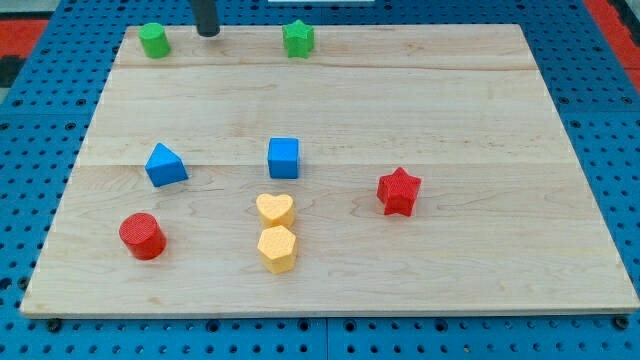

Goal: Move the green circle to the left of blue triangle

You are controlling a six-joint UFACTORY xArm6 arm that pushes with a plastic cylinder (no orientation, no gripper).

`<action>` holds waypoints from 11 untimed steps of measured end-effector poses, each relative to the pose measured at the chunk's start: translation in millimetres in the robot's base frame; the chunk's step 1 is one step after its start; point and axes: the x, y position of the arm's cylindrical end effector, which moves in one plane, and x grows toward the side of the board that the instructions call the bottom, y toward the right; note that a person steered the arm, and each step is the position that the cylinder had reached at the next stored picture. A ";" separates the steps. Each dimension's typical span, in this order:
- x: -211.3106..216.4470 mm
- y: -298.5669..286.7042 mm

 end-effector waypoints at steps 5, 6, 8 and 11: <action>45.6 -86.2; 91.6 -55.8; 58.0 -42.2; 152.3 -28.2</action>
